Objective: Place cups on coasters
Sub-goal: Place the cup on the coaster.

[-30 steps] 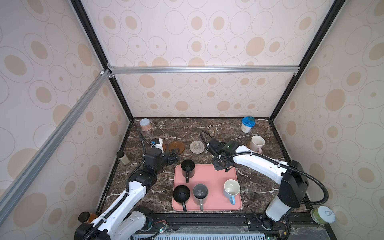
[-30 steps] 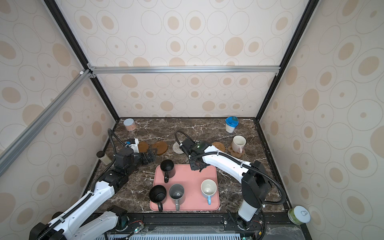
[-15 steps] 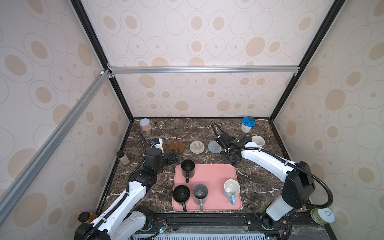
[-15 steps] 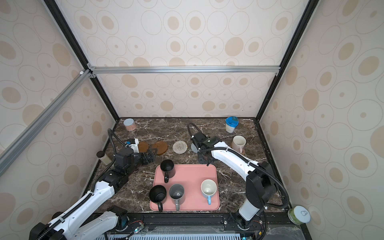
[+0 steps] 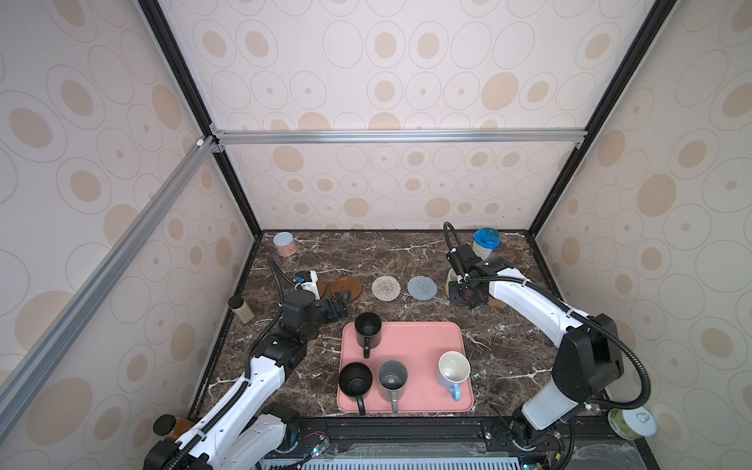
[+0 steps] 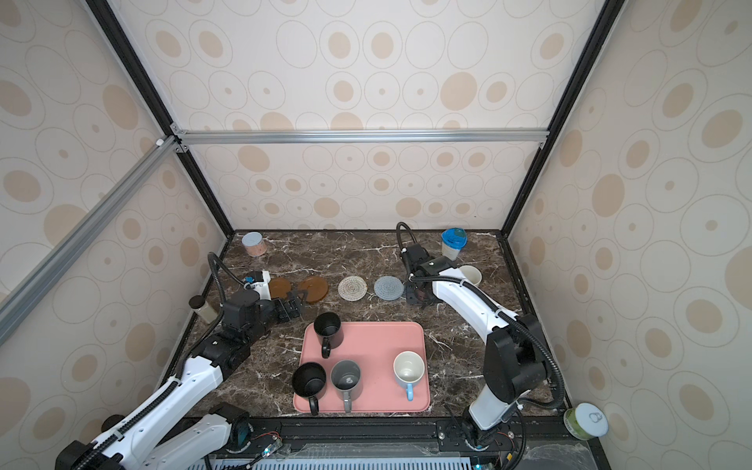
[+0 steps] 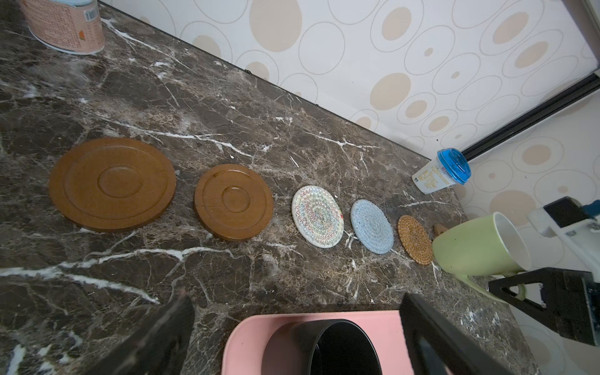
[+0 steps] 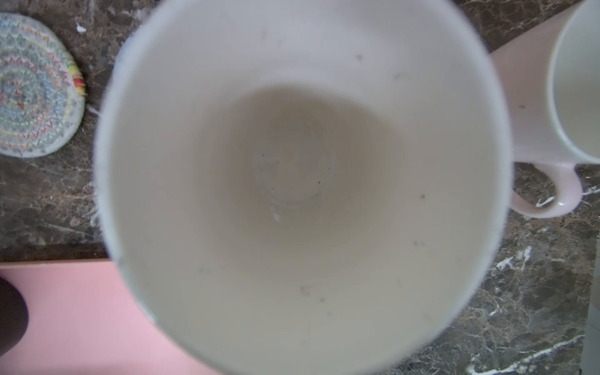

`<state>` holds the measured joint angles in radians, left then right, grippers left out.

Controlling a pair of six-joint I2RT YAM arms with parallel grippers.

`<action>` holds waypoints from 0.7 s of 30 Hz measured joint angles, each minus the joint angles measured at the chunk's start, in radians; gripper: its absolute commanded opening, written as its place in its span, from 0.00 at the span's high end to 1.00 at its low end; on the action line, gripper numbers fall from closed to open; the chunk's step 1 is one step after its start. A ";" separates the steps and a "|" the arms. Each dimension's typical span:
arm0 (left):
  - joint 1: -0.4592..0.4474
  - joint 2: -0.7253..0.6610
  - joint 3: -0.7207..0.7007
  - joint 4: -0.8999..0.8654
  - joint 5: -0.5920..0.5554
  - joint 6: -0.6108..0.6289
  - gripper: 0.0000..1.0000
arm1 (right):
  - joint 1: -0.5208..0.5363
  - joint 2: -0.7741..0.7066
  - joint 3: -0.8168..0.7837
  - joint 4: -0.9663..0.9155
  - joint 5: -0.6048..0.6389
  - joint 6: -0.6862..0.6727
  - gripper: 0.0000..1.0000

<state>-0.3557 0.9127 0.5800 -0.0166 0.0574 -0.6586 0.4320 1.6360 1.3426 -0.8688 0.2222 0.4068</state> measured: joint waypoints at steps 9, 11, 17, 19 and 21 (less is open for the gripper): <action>0.000 -0.015 0.000 -0.005 -0.004 0.000 0.00 | -0.053 0.059 0.017 0.048 -0.027 -0.048 0.97; 0.000 -0.017 0.000 -0.008 -0.004 0.000 0.00 | -0.063 0.066 0.017 0.059 -0.032 -0.056 0.97; 0.000 -0.021 -0.001 -0.008 -0.005 0.000 0.00 | -0.090 0.092 0.019 0.083 -0.041 -0.073 0.97; 0.000 -0.021 -0.001 -0.008 -0.005 0.000 0.00 | -0.097 0.098 0.024 0.087 -0.041 -0.080 0.97; 0.000 -0.021 -0.002 -0.009 -0.006 0.000 0.00 | -0.099 0.101 0.029 0.091 -0.040 -0.088 0.97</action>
<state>-0.3557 0.8917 0.5781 -0.0254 0.0509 -0.6582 0.3332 1.7370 1.3720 -0.7776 0.1818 0.3187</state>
